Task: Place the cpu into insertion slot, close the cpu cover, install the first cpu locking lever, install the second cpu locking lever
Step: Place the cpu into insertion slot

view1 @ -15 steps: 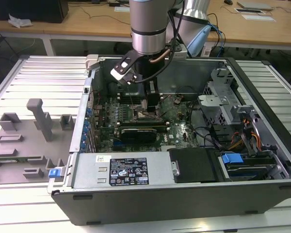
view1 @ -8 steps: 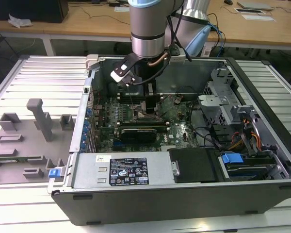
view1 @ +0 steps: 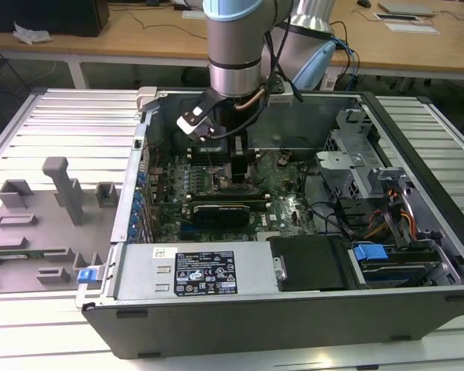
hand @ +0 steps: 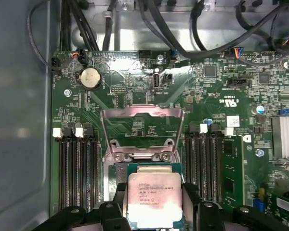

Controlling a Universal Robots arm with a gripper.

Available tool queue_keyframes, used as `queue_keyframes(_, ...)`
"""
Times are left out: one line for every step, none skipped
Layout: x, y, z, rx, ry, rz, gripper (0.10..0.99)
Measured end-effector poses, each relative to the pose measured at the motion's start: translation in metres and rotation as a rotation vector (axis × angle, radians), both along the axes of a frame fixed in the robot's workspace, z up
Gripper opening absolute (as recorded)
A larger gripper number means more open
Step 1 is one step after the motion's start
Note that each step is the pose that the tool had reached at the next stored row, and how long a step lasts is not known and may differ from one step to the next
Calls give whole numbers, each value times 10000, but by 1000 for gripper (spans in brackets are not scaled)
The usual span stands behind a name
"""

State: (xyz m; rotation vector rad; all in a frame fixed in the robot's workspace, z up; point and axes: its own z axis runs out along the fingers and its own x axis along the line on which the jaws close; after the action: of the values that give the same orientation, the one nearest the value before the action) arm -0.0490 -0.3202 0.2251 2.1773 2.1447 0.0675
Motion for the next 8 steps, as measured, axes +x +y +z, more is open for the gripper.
queue_keyframes(0, 6, -8, -2, 1, 0, 537)
queue_keyframes(-1, 14, -17, -2, 2, 4, 537)
queue_keyframes(-1, 23, -29, 0, 0, 16, 537)
queue_keyframes(-1, 28, -35, 0, 0, 28, 537)
queue_keyframes(-2, 32, -45, 1, 0, 82, 537)
queue_keyframes(-1, 34, -51, 2, 0, 171, 537)
queue_keyframes(-3, 35, -56, 3, 0, 286, 537)
queue_keyframes(-5, 36, -62, 4, 0, 385, 537)
